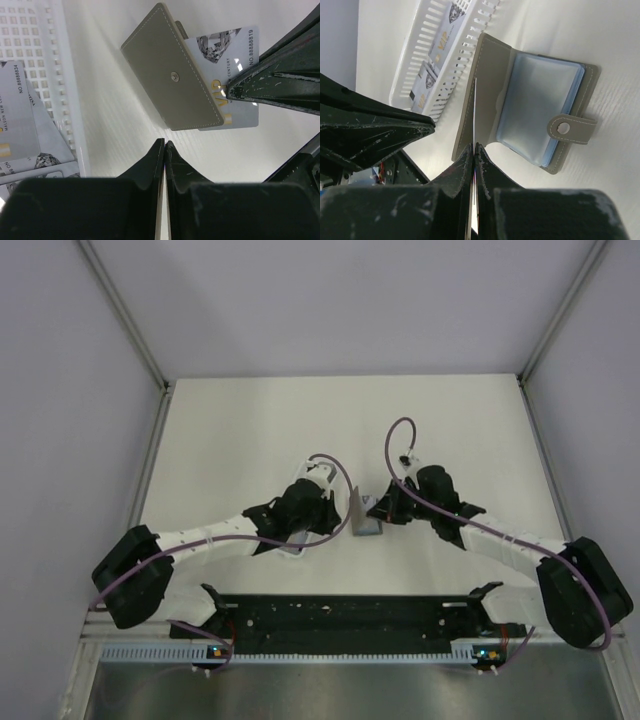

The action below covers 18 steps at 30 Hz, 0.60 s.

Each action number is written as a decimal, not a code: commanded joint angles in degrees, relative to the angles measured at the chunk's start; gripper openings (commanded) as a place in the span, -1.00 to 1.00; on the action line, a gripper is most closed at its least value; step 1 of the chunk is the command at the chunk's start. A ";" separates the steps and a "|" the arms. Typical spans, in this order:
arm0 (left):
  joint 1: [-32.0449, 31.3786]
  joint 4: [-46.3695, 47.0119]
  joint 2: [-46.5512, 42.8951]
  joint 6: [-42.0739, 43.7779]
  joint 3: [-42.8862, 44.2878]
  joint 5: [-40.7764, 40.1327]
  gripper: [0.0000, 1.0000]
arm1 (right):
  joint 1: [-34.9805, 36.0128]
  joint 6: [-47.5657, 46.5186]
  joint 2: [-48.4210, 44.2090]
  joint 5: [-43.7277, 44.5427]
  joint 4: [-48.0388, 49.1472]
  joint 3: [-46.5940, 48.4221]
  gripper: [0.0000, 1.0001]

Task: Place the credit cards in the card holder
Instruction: Open the card holder at the center of the board.

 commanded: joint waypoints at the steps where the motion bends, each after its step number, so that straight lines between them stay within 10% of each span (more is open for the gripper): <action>1: -0.17 1.21 -0.50 -0.22 0.47 -1.84 -0.90 | 1.71 0.72 1.89 -0.83 3.85 3.57 -1.00; 18: -0.17 2.34 -7.89 2.24 2.13 1.14 -1.00 | 5.58 0.63 7.69 1.46 4.64 7.17 -1.00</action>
